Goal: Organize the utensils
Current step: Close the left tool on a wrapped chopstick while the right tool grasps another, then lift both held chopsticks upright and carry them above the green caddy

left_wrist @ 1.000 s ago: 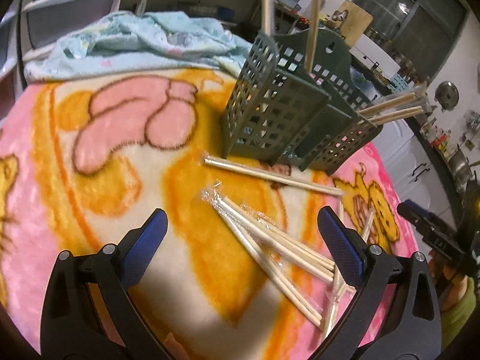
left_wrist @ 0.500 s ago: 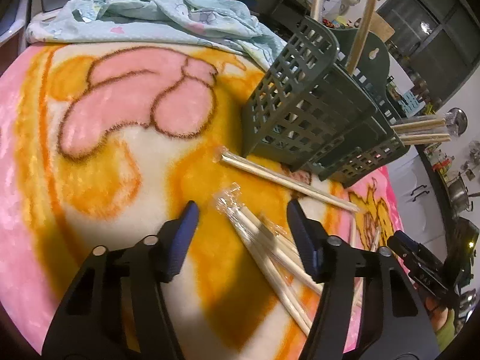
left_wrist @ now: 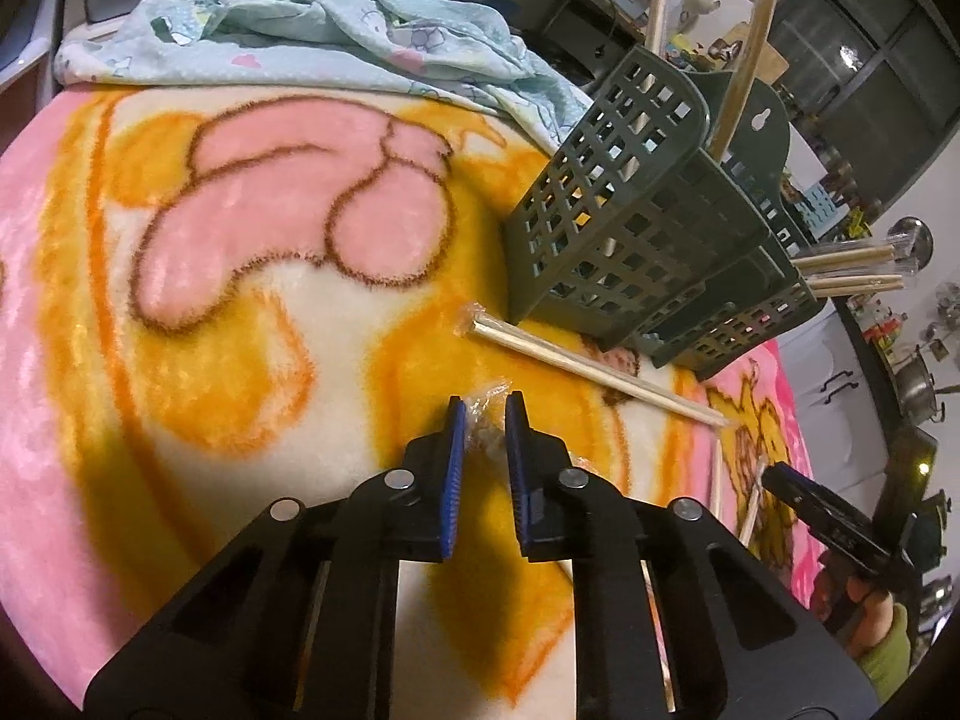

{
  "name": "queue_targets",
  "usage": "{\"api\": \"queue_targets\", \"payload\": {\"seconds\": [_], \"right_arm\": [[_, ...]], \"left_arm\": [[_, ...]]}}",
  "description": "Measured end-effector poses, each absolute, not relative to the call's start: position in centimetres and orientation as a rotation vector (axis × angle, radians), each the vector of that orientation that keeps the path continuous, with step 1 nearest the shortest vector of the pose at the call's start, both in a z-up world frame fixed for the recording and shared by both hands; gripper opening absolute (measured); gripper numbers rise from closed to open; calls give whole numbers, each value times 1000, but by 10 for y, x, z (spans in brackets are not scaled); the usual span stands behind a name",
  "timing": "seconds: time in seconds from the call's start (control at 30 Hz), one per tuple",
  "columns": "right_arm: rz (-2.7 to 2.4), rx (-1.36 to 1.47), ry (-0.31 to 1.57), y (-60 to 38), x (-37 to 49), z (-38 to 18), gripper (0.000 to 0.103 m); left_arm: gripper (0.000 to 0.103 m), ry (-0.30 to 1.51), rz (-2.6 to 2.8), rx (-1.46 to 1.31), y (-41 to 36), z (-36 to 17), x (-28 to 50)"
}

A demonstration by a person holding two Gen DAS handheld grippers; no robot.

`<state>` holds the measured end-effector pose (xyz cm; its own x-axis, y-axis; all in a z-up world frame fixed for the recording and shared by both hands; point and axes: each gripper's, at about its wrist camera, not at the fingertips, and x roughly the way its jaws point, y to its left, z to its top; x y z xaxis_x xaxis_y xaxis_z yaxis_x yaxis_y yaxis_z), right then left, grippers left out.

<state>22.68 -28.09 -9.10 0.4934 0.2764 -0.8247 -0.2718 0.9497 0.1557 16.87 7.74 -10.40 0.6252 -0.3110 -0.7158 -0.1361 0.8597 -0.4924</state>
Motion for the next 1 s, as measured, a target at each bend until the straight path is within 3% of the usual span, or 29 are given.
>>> {"api": "queue_targets", "payload": {"seconds": [0.17,0.27,0.43,1.0], "right_arm": [[334,67,1026,-287,235,-97,49],[325,71,1025,-289,237,-97,36],[343,101,1015,-294,236,-96,6],[498,-35,770,-243,184,-15,4]], "left_arm": [[3,891,-116,-552,80,-101,165],[3,883,-116,-555,83,-98,162],[3,860,-110,-562,88,-93,159],[1,693,-109,-556,107,-37,133]]}}
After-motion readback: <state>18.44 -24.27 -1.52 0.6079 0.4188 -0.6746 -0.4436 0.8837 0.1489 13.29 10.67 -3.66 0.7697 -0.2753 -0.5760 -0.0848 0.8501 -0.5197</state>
